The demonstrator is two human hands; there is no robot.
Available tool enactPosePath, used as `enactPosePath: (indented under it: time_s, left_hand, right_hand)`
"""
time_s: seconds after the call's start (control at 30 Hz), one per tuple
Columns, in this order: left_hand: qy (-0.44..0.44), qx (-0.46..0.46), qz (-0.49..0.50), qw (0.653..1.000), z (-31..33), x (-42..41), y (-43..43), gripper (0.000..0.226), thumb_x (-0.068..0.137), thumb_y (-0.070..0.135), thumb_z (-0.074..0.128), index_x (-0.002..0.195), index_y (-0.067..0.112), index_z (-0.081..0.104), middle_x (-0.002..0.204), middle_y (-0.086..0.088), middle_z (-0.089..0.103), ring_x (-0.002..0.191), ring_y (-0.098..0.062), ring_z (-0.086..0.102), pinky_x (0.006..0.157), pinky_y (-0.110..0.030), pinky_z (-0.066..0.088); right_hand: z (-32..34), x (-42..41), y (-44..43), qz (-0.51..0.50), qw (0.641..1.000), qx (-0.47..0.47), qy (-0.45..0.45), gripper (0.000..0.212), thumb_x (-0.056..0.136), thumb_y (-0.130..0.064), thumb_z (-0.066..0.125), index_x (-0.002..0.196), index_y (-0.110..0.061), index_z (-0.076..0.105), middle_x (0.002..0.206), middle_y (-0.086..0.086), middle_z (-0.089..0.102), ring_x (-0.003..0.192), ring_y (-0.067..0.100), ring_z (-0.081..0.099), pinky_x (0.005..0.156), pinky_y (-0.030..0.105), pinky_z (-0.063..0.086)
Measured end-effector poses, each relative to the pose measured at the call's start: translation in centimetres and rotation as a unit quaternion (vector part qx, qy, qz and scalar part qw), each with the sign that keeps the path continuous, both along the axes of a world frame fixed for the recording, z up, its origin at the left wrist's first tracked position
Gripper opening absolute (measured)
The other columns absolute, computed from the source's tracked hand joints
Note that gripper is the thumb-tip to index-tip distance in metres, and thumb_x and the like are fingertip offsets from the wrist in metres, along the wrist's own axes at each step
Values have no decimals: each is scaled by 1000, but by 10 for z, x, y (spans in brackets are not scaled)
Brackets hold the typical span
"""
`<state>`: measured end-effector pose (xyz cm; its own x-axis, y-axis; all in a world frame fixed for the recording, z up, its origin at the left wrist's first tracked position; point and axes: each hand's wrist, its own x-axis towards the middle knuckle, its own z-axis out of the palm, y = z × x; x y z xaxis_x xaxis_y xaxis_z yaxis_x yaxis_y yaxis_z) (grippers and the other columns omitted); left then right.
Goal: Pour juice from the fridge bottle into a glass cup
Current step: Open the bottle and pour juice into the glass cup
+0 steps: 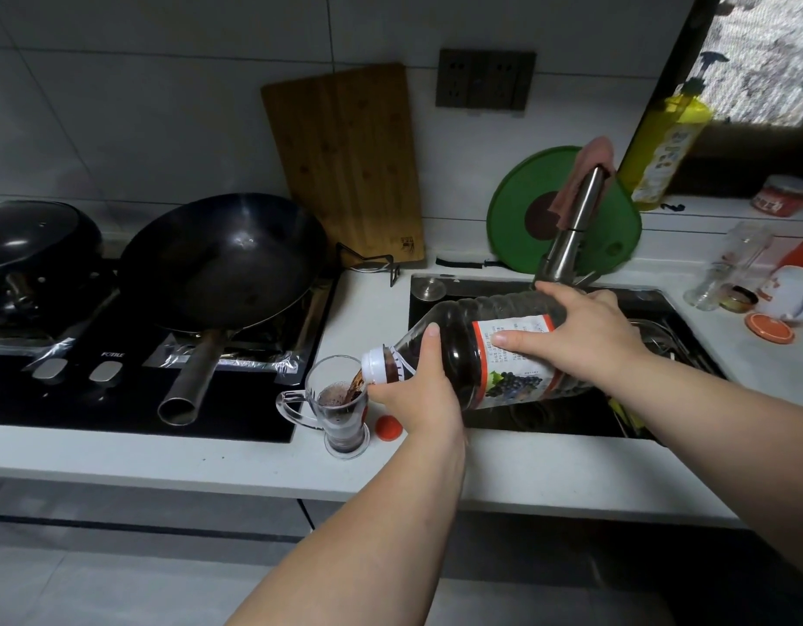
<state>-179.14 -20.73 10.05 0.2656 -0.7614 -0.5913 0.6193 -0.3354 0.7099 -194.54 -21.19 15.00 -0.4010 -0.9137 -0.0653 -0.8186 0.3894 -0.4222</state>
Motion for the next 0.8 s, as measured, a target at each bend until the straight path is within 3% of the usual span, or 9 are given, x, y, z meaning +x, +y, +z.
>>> enactPosePath:
  time_s: [0.13, 0.3, 0.53, 0.8]
  left_hand:
    - [-7, 7, 0, 1000, 2, 0, 2, 109, 71, 43, 82, 151, 21, 12, 143, -6, 40, 116, -24, 50, 82, -29, 42]
    - [2, -2, 5, 1000, 3, -2, 3, 104, 71, 39, 83, 149, 20, 16, 138, -4, 44, 102, -17, 49, 80, -27, 43]
    - [2, 2, 4, 1000, 2, -2, 4, 106, 68, 43, 83, 149, 27, 16, 139, -6, 45, 115, -25, 54, 84, -32, 49]
    - [-16, 1, -11, 1000, 1, -4, 2, 108, 69, 45, 82, 150, 25, 13, 142, -7, 41, 113, -23, 51, 82, -30, 46]
  right_hand:
    - [0, -1, 0, 0, 1000, -2, 4, 123, 28, -99, 49, 141, -52, 33, 134, 11, 39, 123, 38, 47, 108, 53, 36]
    - [2, -1, 3, 4, 1000, -5, 2, 117, 33, -96, 55, 140, -53, 33, 136, 12, 38, 124, 39, 47, 109, 53, 35]
    - [-1, -2, 3, 0, 1000, -12, 5, 121, 28, -98, 49, 139, -54, 34, 133, 12, 40, 122, 38, 48, 108, 53, 36]
    - [0, -3, 7, -3, 1000, -12, -21, 120, 31, -96, 53, 141, -52, 34, 135, 12, 39, 123, 38, 48, 109, 54, 34]
